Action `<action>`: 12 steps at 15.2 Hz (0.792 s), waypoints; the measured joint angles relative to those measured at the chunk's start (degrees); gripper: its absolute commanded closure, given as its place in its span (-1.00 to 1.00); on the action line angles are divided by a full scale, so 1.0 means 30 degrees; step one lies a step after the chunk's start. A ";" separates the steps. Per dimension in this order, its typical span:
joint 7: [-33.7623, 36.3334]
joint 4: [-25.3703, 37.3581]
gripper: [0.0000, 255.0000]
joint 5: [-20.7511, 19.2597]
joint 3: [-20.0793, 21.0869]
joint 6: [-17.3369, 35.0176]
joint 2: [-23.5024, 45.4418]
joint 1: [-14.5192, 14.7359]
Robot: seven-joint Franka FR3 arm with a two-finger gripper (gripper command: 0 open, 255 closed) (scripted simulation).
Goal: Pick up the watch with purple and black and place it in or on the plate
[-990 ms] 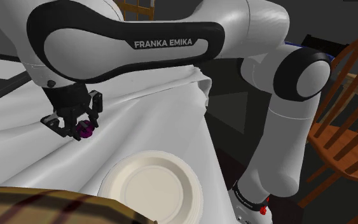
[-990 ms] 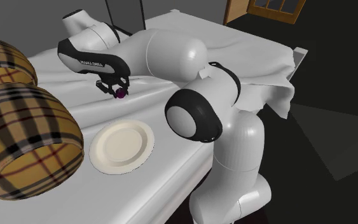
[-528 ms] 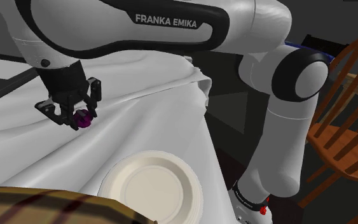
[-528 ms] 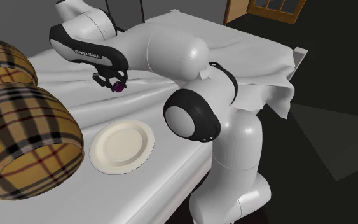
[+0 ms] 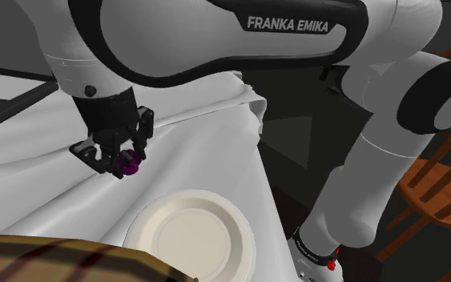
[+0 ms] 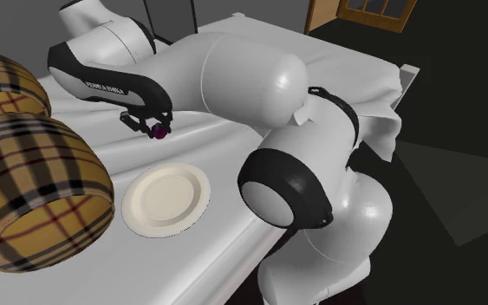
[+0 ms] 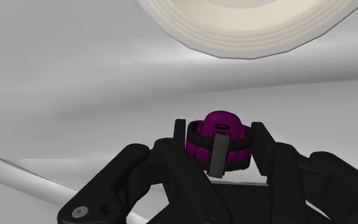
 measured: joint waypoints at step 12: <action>0.0078 -0.6906 1.00 0.5193 -0.0205 -0.0080 -0.8597 0.1366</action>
